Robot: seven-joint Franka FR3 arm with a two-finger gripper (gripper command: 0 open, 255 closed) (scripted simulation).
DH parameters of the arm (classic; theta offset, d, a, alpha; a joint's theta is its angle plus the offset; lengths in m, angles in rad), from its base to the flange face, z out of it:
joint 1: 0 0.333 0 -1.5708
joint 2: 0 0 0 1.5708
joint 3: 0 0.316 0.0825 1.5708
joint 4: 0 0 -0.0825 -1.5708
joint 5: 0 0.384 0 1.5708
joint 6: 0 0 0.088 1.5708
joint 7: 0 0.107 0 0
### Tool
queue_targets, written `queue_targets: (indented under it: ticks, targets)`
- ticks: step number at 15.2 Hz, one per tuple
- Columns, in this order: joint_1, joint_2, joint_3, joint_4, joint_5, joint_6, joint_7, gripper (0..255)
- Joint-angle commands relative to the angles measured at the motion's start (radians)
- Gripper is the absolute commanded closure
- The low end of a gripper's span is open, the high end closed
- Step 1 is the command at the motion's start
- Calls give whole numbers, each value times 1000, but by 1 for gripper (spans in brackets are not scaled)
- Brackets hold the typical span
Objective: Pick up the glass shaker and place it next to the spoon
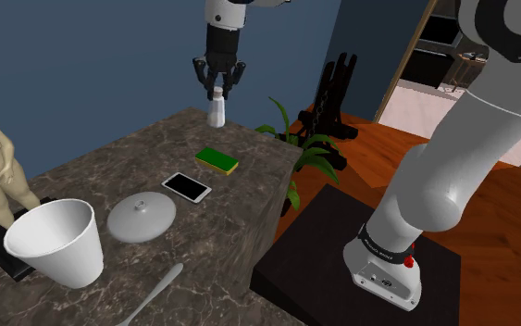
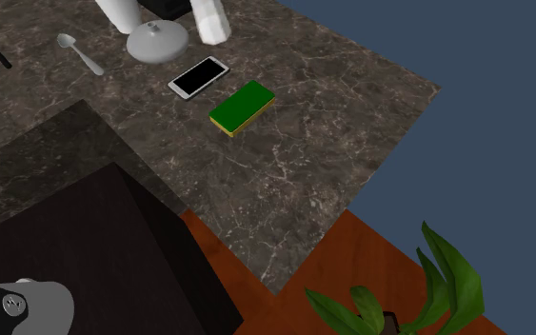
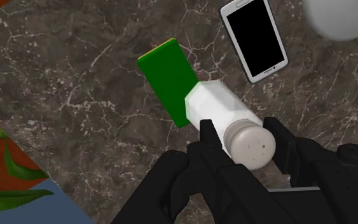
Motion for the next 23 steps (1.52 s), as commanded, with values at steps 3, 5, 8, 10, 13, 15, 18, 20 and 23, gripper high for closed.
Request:
queue_targets:
  ticks: [3,5,8,10,13,15,18,20,23]
  targets:
    - [41,-68,50,-71,7,9,89,255]
    - [61,-96,75,-100,13,14,131,255]
    - [90,-131,116,-135,23,19,197,255]
    - [110,-150,144,-153,31,21,241,255]
    - [139,-171,188,-171,42,24,310,255]
    - [158,-180,218,-178,49,25,356,255]
    - [178,-185,252,-192,56,40,405,255]
    - [179,-183,254,-217,57,67,404,255]
    - [180,-178,257,-253,58,107,403,255]
